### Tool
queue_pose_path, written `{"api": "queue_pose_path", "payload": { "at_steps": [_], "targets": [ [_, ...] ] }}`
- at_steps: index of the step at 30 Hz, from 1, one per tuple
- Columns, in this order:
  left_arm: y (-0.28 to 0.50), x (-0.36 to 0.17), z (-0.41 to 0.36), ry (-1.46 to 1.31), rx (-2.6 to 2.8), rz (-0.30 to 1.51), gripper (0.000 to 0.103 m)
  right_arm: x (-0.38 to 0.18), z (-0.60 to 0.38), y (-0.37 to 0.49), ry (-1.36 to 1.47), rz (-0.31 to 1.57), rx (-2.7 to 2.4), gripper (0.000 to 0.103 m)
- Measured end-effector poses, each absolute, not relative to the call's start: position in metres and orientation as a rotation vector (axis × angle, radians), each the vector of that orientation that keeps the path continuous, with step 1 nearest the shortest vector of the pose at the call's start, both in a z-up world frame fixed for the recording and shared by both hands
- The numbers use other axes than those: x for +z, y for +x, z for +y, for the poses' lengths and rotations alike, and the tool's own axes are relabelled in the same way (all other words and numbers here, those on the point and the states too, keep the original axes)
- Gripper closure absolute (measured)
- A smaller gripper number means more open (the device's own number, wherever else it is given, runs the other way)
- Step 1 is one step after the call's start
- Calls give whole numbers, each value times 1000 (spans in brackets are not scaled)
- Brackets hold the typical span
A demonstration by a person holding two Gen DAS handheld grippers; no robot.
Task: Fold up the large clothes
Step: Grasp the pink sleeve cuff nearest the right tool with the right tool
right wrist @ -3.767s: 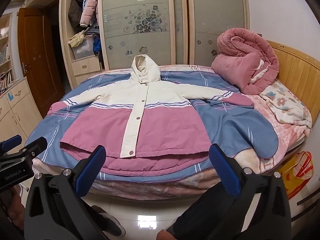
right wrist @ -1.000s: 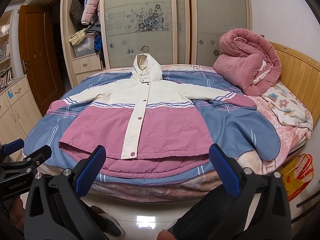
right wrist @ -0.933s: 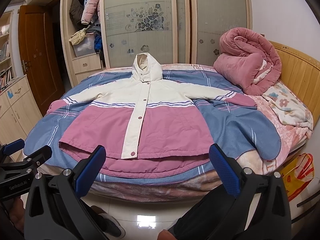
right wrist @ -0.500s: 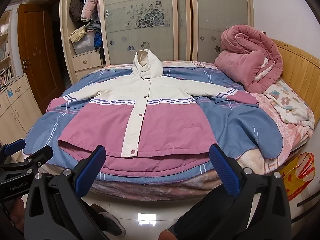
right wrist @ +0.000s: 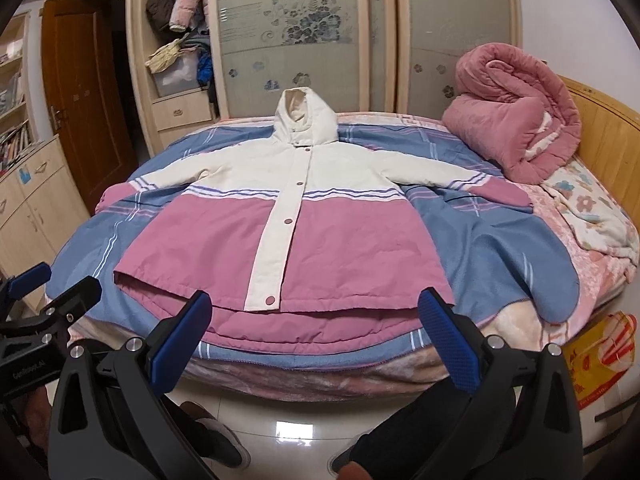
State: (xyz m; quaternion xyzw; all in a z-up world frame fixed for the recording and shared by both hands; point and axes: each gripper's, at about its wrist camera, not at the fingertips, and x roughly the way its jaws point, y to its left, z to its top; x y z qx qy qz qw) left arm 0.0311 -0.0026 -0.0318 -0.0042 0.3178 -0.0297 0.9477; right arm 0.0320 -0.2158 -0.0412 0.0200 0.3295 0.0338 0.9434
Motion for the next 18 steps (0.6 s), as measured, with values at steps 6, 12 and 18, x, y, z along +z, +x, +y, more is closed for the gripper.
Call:
{"api": "queue_pose_path", "payload": {
  "at_steps": [6,12,18],
  "targets": [
    [51,-49,1,-13,-102,688,2,-51,-264,55,117,609,187,1],
    [77,-69,13,-64,-167,742,2,-68,-378,110,484,704,132,1],
    [97,-83,12,-22,-150,753,2,-73,-515,162,857,520,94,1]
  ]
}}
